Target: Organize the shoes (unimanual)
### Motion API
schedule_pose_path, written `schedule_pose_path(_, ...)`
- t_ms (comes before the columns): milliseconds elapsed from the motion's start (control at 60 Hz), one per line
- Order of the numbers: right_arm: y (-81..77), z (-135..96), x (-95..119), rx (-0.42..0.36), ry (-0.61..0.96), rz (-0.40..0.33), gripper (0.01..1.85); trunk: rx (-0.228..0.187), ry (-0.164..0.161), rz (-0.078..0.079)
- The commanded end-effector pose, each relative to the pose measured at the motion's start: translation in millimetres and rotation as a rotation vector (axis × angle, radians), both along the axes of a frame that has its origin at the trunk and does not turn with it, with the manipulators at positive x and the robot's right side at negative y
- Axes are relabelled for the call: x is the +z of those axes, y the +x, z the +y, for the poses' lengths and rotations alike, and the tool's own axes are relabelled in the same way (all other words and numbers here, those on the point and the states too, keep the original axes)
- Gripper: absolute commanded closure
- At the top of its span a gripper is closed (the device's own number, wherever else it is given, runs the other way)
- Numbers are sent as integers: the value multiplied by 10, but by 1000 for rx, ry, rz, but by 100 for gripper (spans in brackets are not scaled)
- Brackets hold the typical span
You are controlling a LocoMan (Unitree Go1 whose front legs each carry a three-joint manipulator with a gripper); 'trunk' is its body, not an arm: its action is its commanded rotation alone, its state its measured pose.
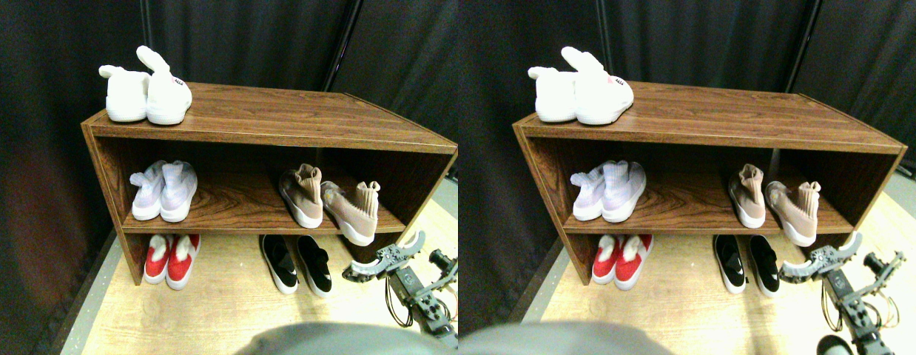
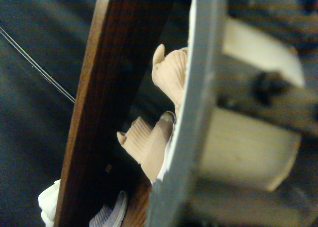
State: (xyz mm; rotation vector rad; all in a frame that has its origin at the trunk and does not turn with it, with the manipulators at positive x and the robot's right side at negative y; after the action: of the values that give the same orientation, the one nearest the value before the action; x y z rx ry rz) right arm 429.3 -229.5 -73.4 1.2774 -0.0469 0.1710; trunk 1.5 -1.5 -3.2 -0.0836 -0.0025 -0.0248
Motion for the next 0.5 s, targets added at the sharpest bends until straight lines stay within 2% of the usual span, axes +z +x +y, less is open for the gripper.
schedule_pose_path(17,75,7,3,-5,24,-5,20,12,-10,-5)
schedule_pose_path(150,198,24,-34,-23,27,14,20,18,-15,-4)
schedule_pose_path(500,529,52,-183,-16,53,72,23,35,-30,-2)
